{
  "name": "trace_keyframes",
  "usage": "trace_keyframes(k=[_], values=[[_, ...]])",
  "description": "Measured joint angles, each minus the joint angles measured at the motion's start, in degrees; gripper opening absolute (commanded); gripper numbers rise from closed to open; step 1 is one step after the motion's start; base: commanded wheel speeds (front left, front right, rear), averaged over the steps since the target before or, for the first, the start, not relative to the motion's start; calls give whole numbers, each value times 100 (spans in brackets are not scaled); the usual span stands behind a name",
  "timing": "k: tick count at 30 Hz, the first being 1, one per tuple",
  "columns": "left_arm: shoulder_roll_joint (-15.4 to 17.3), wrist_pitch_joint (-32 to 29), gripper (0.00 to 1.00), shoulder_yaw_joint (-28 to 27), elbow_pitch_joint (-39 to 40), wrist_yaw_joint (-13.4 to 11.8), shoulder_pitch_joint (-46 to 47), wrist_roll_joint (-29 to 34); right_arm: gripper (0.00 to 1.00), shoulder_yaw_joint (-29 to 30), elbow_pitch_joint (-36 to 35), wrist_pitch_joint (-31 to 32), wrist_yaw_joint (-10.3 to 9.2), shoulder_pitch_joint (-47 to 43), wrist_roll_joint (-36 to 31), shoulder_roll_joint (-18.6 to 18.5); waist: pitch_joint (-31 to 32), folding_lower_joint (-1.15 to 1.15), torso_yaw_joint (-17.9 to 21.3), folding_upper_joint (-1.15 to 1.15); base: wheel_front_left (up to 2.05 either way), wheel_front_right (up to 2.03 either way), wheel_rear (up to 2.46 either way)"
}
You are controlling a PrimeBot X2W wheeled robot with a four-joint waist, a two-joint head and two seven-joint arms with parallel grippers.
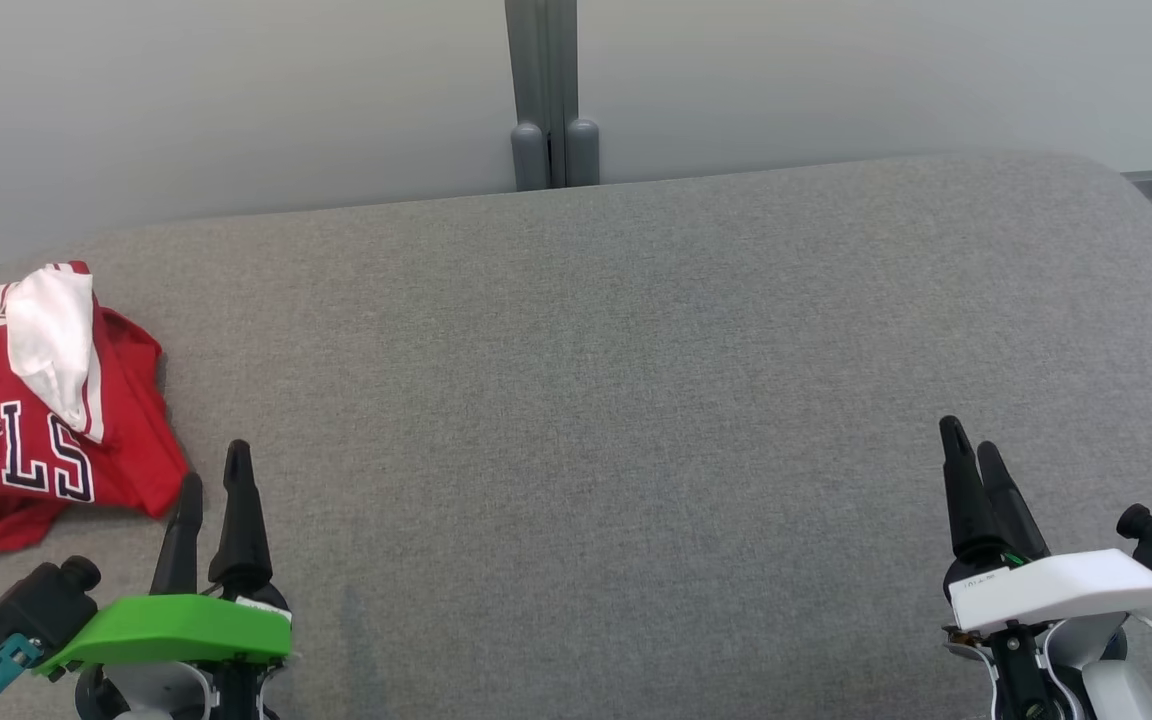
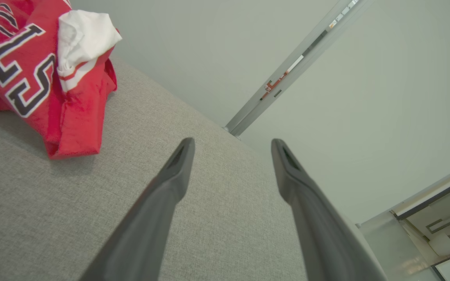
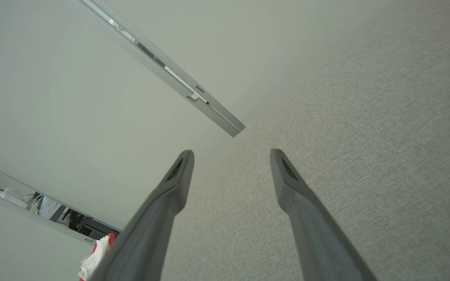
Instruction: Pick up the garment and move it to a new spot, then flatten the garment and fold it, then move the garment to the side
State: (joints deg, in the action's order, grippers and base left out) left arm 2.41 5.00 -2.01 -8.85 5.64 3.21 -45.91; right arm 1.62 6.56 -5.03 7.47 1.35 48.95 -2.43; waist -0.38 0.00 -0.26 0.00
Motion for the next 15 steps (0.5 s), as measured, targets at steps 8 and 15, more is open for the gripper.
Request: trace_keyframes(k=[8,15], values=[[2,134,100,33,-13,-19,-1,691,100,-82,-45,-122,0,-54,-605,-5,-2,0,-19,0,0,0,0],[4,254,100,105,-18,-46,-1,1223,100,-167,-83,-248,0,-73,-1178,-8,-11,0,-39,0,0,0,0]])
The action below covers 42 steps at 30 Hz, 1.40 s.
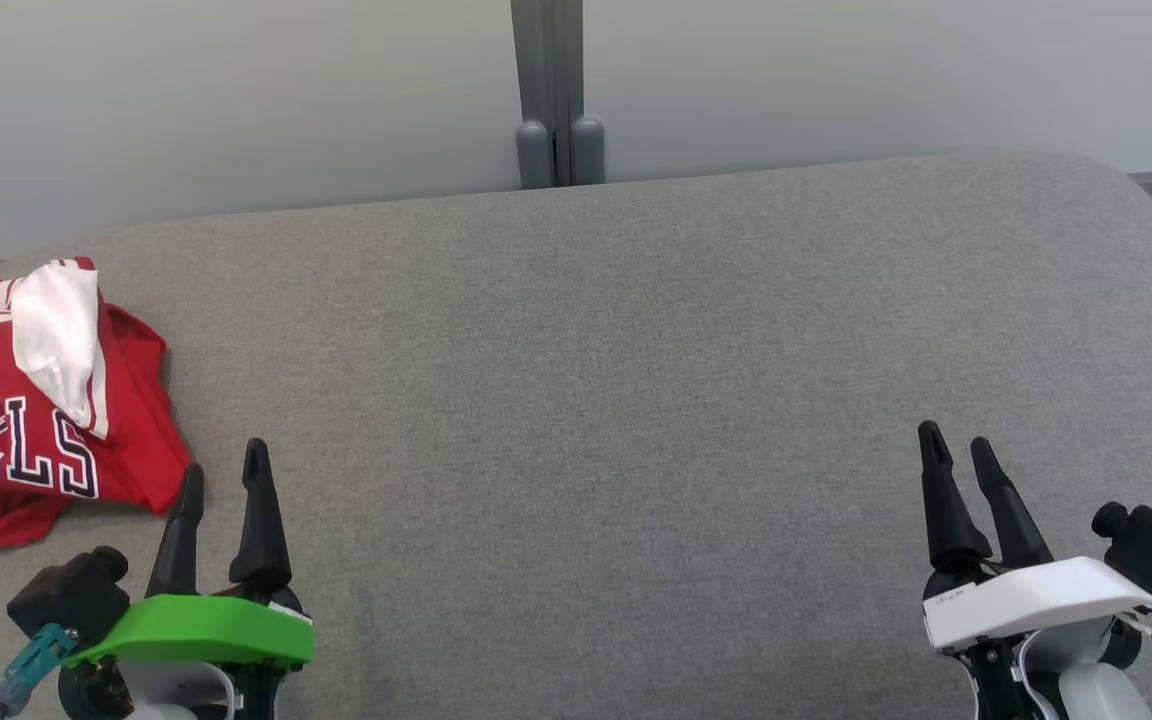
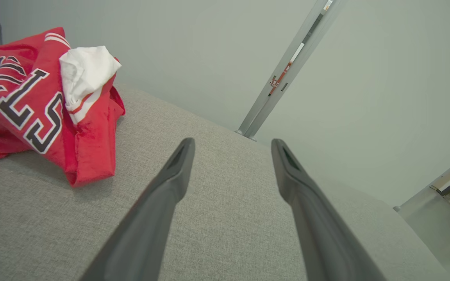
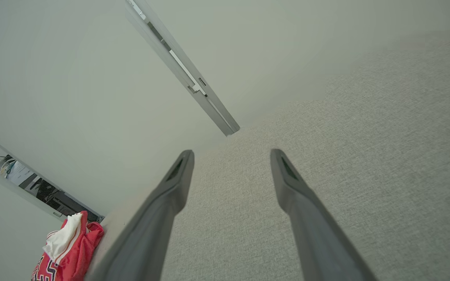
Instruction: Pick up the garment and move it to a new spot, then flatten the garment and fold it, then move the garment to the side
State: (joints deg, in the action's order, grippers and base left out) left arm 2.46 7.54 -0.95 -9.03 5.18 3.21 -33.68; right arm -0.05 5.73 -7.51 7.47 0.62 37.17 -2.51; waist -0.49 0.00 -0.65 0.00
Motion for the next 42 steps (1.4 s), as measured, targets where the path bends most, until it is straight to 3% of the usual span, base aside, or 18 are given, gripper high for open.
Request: trace_keyframes(k=[22,42], values=[[23,313,100,131,-115,-46,9,1277,100,-68,-51,-304,1,-49,-1463,-9,5,0,-78,0,0,0,0],[104,469,100,180,-249,-90,9,1998,100,0,-125,-539,1,-174,-2535,-18,48,0,-108,0,0,0,0]])
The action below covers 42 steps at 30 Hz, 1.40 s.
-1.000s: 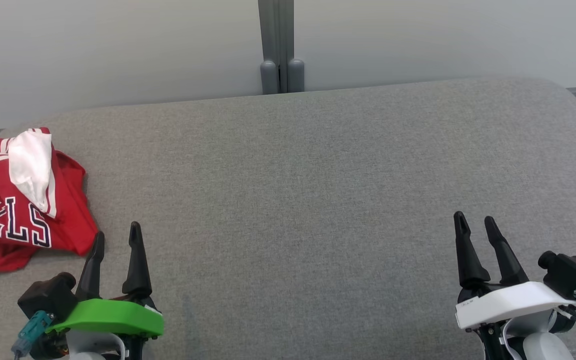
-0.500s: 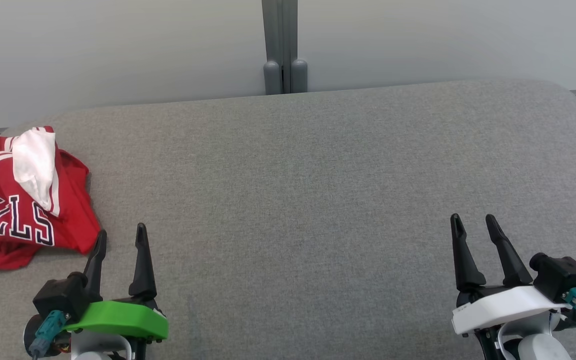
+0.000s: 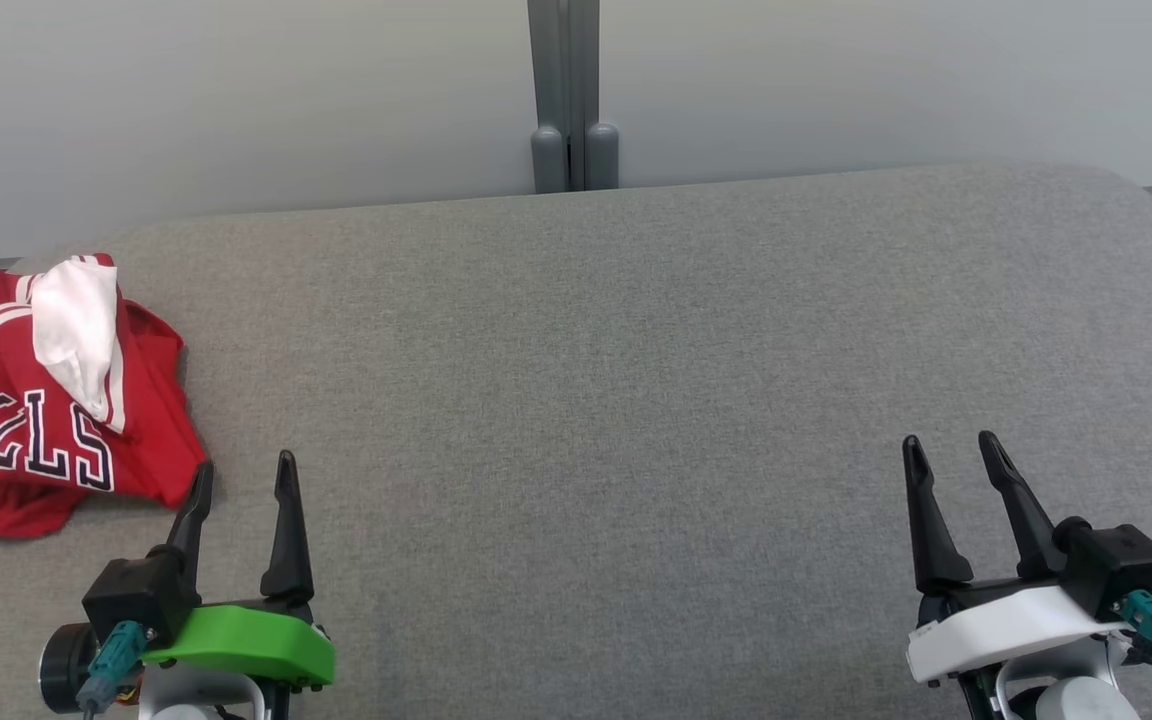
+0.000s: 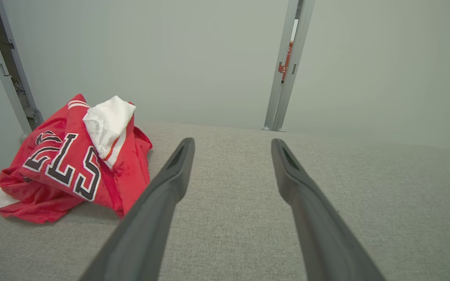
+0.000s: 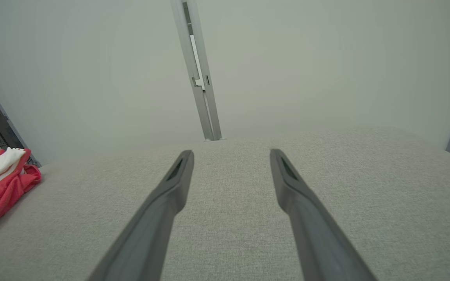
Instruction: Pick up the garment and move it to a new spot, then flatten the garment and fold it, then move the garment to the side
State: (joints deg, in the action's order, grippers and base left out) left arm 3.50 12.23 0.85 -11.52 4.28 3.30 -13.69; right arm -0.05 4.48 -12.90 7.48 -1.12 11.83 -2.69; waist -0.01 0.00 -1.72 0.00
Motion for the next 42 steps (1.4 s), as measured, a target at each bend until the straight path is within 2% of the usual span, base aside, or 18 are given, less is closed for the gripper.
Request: trace_keyframes(k=[9,21,34,42], values=[[59,-80,100,-13,99,-24,-5,235,100,51,-20,-102,0,-68,-341,-2,39,0,-50,0,0,0,0],[55,-482,100,5,326,-44,-75,288,100,91,-56,-181,1,-87,-641,-5,69,0,-98,0,0,0,0],[97,-697,100,-27,523,-85,-184,143,100,165,-32,-174,1,-94,23,-7,73,0,-78,0,0,0,0],[119,-705,100,-9,560,-112,-214,74,100,142,13,-148,1,-95,121,-7,66,0,-70,0,0,0,0]])
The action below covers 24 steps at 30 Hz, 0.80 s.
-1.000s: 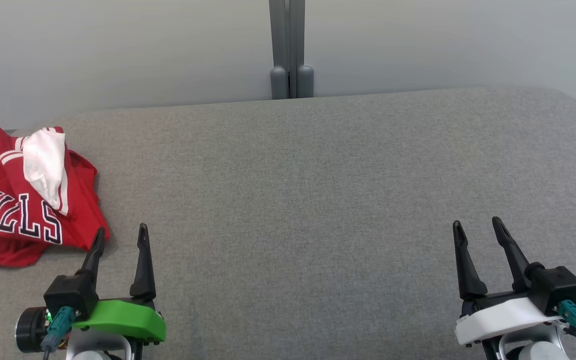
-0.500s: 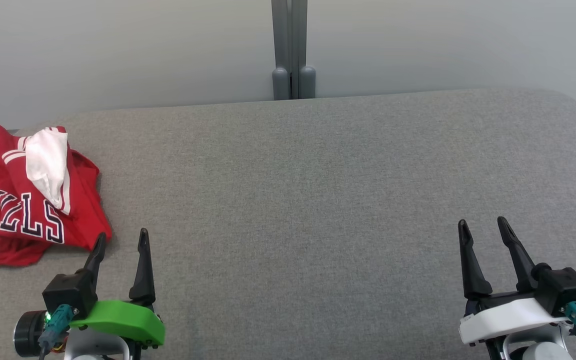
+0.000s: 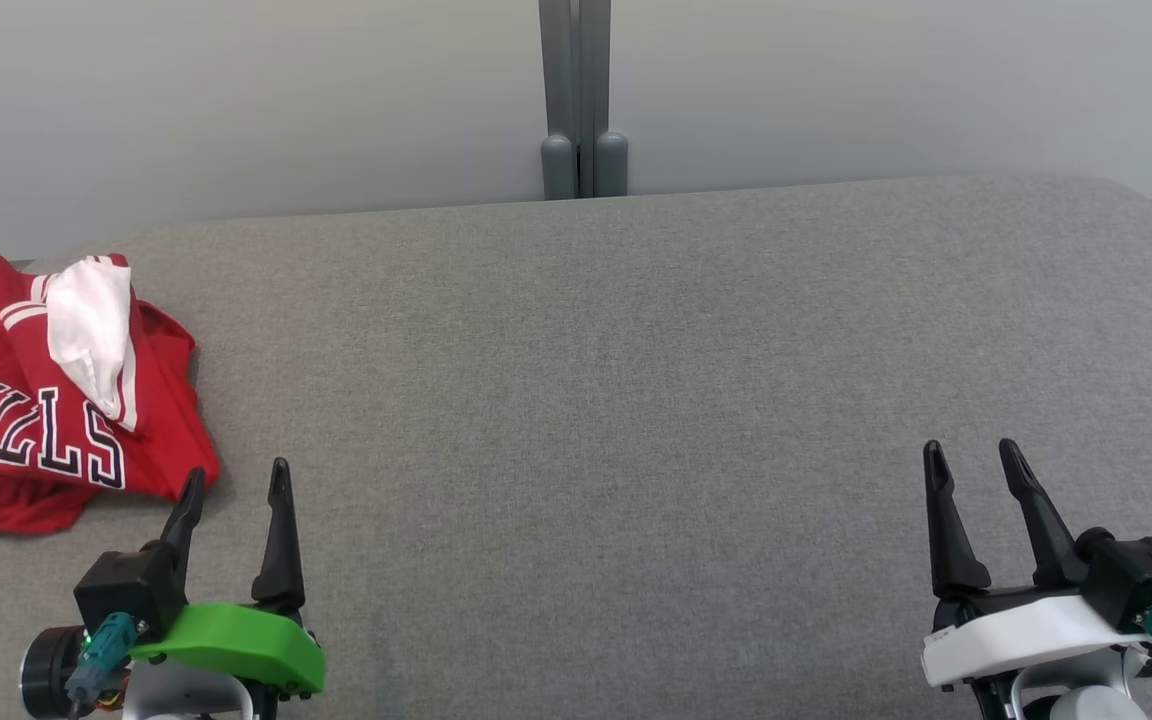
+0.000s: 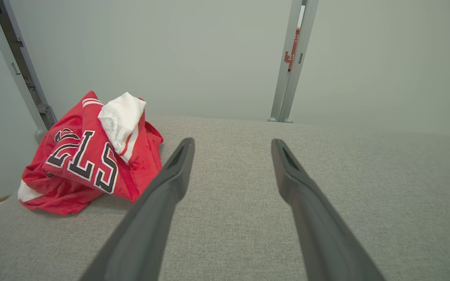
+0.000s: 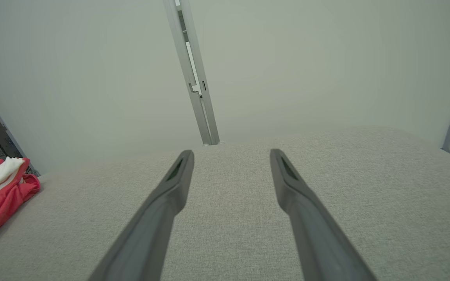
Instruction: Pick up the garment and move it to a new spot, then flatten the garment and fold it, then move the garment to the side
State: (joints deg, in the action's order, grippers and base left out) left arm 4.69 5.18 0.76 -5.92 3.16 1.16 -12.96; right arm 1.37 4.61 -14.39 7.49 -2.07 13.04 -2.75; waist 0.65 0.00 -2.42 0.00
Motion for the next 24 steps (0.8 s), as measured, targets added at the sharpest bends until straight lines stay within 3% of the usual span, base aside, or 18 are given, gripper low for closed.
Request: trace_keyframes(k=[14,24], values=[[86,78,100,21,-37,-91,0,0,100,-59,47,16,0,-1,12,-1,13,0,-68,0,0,0,0],[127,94,100,65,-29,-165,5,-1,100,-138,62,19,0,-9,13,-2,-12,0,-323,0,0,0,0]])
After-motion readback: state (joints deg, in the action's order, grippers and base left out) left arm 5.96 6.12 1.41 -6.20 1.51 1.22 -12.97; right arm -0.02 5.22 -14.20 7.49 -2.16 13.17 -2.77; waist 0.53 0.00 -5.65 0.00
